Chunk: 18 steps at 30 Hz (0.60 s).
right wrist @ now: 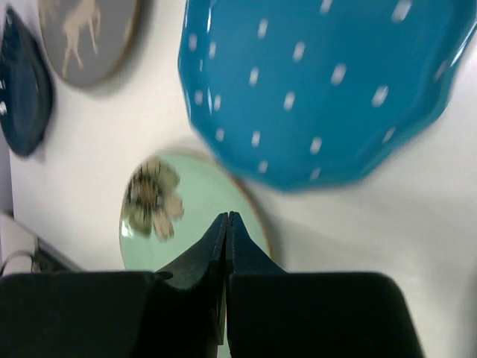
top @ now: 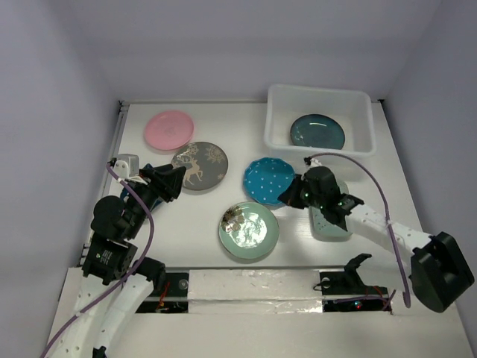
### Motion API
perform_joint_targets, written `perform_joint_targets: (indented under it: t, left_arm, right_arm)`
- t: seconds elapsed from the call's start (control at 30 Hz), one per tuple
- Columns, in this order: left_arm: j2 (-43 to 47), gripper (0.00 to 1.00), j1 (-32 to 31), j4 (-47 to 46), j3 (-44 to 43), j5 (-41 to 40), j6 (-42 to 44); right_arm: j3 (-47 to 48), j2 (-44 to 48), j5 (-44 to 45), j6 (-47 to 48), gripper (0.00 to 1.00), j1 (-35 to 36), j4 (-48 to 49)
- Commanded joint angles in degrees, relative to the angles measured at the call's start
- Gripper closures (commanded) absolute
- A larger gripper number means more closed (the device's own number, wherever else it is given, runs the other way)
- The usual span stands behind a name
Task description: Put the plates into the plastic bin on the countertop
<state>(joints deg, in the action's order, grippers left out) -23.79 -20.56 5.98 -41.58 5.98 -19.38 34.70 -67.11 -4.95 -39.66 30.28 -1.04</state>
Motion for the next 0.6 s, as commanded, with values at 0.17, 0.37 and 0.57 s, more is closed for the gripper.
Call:
perform_joint_targets:
  t: [0.17,0.37,0.57]
  left_arm:
    - [0.9,0.57,-0.3,-1.8,-0.3,0.7,0.0]
    - [0.9,0.57,-0.3,-1.8,-0.3,0.8,0.0]
    - [1.0,0.57,-0.3,-1.7,-0.4,0.6,0.0]
  right_arm:
    - [-7.3,8.3,4.4,-10.7,0.57,6.8,-5.2]
    - [-14.0,2.8,-5.1,-12.5,0.46,7.9,5.0]
    - [-15.8,-5.6,-12.1,-13.5,0.47,9.7,15.2]
